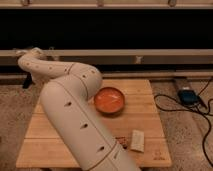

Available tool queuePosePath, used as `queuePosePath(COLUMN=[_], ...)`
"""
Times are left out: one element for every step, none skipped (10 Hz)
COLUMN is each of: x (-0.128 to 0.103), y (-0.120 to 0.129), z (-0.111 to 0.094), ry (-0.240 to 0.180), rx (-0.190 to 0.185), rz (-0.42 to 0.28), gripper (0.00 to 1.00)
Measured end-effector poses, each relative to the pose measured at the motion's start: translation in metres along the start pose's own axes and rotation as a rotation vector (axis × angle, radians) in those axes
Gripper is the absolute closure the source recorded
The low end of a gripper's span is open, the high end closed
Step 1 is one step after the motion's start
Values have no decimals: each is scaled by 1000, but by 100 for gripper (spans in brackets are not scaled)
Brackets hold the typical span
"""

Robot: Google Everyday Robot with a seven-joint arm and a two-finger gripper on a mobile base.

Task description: Drag the pepper across the table

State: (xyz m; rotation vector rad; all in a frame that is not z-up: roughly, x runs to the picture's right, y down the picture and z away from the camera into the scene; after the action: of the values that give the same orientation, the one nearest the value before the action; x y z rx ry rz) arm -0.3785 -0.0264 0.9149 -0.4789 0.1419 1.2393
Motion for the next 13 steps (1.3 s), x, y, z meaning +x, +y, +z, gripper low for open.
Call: queuePosePath(x=[-6, -10, -16, -18, -18, -18, -18, -17, -17, -17, -17, -17, -17], y=[-4, -7, -17, -26, -31, -36, -39, -37, -34, -36, -37, -36, -34], z=[-1, -2, -3, -7, -13, -16, -16, -16, -16, -16, -16, -16, -16], ry=[-30, -47, -70, -91, -118, -128, -131, -130, -129, -129, -129, -129, -129], rx=[16, 25, 36, 43, 36, 36, 37, 35, 33, 34, 34, 34, 33], rz=[17, 27, 42, 59, 70, 77, 79, 77, 75, 77, 78, 77, 75], gripper=[20, 20, 20, 20, 20, 20, 20, 20, 20, 20, 20, 20, 20])
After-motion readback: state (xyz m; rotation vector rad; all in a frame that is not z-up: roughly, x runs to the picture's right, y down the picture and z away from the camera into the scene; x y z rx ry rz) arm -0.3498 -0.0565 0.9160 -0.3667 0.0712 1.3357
